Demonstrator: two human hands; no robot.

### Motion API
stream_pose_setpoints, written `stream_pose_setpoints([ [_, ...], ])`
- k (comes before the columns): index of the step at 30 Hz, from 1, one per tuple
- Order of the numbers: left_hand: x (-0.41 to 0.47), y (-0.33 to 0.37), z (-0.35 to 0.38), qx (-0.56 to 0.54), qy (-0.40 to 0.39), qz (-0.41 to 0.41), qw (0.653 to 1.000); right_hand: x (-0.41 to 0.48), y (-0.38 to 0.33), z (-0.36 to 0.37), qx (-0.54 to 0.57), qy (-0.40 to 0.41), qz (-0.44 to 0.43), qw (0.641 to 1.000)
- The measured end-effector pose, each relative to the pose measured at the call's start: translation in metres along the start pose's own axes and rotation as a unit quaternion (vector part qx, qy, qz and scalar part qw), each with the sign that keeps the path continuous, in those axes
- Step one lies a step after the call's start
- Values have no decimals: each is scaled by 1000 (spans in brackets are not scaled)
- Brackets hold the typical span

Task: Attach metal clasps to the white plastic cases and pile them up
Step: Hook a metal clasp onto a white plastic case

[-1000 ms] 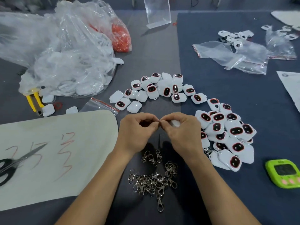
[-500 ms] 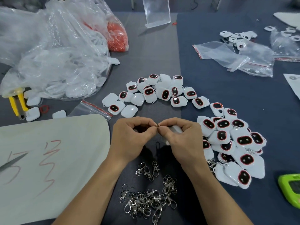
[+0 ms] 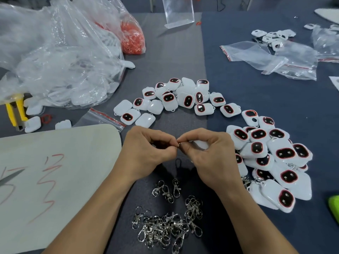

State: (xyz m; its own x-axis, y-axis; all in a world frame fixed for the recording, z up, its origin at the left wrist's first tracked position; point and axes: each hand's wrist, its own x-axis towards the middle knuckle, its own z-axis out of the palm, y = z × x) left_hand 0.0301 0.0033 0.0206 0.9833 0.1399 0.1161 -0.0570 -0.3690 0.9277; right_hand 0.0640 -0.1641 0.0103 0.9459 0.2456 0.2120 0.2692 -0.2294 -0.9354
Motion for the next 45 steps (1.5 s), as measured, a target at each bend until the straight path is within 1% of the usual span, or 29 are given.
stream_pose_setpoints([
  [3, 0, 0, 4, 2, 25, -8, 1000, 1, 1, 0, -5, -11, 6, 1000],
  [4, -1, 0, 6, 6, 53, -6, 999, 2, 1, 1, -3, -10, 23, 1000],
  [6, -1, 2, 7, 31, 136, 3, 990, 6, 4, 1, 18, 1, 84, 996],
  [7, -1, 1, 5, 75, 177, 18, 981, 8, 5, 1, 48, -1, 124, 991],
  [8, -2, 0, 3, 153, 202, 42, 966, 10, 6, 0, 96, -13, 166, 981],
  [9, -2, 0, 1, 248, 204, 74, 944, 12, 6, -2, 151, -35, 199, 968],
  [10, -3, -2, 0, 331, 186, 114, 918, 13, 6, -4, 202, -52, 216, 954],
  [11, -3, -4, 1, 384, 152, 151, 898, 13, 7, -5, 236, -59, 222, 944],
  [12, -4, -4, 5, 411, 109, 179, 887, 13, 8, -6, 245, -55, 219, 943],
  [13, -5, -4, 9, 422, 69, 196, 882, 13, 10, -7, 219, -38, 206, 953],
  [14, -5, -4, 14, 428, 36, 200, 881, 11, 11, -8, 171, -20, 187, 967],
  [16, -5, -5, 17, 432, -4, 179, 884, 10, 12, -9, 72, 1, 151, 986],
  [17, -4, -5, 16, 429, -15, 163, 888, 10, 12, -9, 51, -1, 138, 989],
  [21, 0, -6, 11, 372, -47, 115, 920, 10, 12, -10, -10, -52, 96, 994],
  [24, 3, -9, 8, 292, -35, 83, 952, 9, 11, -13, -35, -54, 84, 994],
  [27, 4, -12, 6, 240, -32, 63, 968, 11, 11, -15, -58, -66, 79, 993],
  [30, 4, -13, 5, 221, -22, 44, 974, 12, 11, -15, -77, -73, 78, 991],
  [33, 5, -14, 5, 201, -5, 13, 980, 12, 11, -14, -76, -81, 82, 990],
  [36, 6, -14, 6, 193, -4, -7, 981, 13, 11, -15, -71, -89, 96, 989],
  [42, 7, -14, 7, 209, -4, -17, 978, 11, 11, -17, -56, -91, 116, 988],
  [45, 8, -14, 6, 217, 8, -16, 976, 7, 10, -13, -56, -109, 115, 986],
])
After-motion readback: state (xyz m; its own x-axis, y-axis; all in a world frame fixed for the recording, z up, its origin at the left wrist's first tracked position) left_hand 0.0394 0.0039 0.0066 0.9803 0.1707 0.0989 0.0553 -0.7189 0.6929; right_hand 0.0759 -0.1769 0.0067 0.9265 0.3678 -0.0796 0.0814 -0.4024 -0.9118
